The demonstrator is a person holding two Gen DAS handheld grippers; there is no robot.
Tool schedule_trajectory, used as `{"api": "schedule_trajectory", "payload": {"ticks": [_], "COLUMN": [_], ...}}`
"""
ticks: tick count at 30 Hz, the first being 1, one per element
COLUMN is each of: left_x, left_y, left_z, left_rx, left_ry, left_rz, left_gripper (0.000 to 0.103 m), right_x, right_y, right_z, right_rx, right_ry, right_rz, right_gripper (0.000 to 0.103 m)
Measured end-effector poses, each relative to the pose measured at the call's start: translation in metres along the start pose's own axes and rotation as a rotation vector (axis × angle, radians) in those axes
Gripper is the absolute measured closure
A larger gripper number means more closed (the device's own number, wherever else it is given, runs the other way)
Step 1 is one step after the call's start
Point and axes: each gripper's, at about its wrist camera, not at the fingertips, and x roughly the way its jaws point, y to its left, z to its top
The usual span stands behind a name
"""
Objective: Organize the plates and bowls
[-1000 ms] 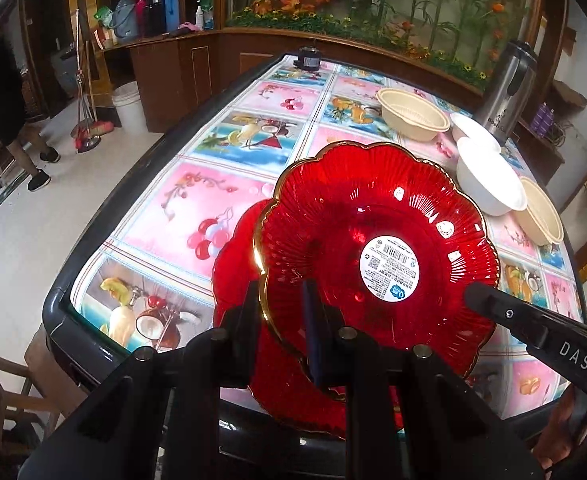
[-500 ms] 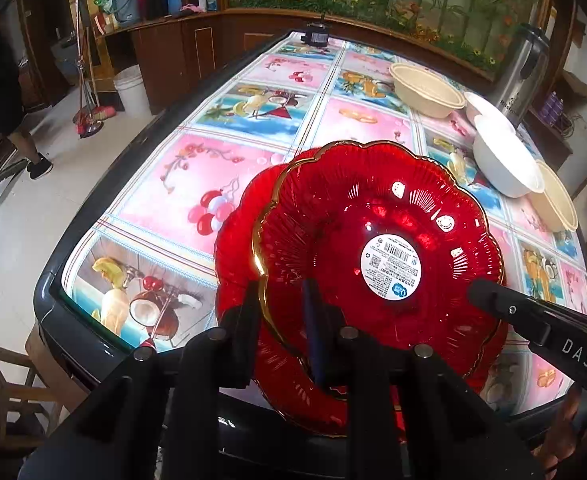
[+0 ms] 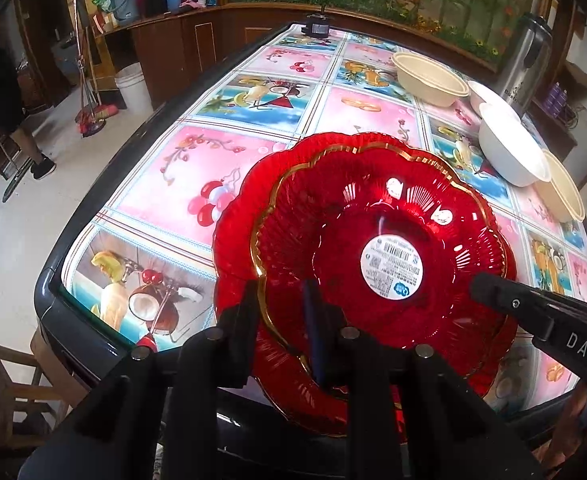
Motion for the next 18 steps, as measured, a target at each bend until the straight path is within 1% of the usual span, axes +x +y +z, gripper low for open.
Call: {"api": "schedule_trajectory", "payload": {"ticks": [13, 15, 16, 17, 18], "left_x": [-0.002, -0.005, -0.006, -0.008, -0.01], "left_y": [0.0, -0.001, 0.0, 0.0, 0.001], "left_z": [-0.001, 0.0, 0.0, 0.001, 0.001], "left_rx": [0.005, 0.008, 0.007, 0.005, 0.003], "left_ry": [-0.003, -0.016, -0.022, -0.031, -0.038], "left_rz": [0.012, 0.023, 0.028, 0.024, 0.02], "left_gripper": [0.083, 0.078, 0.069, 0.064, 0.063], "right_x": [0.003, 0.003, 0.001, 0.001, 0.001], "right_y": [0.002, 0.001, 0.002, 0.001, 0.001], "right_z": [0.003, 0.004, 0.004, 0.004, 0.005], "right_rx": [-0.002, -0.003, -0.001, 0.003, 0.006], "right_ry": [0.013, 0.015, 0.016, 0.019, 0.021], "right_rz": [-0.004, -0.007, -0.003, 0.001, 0.001], "right_gripper": [0.089, 0.088, 0.088, 0.088, 0.088]}}
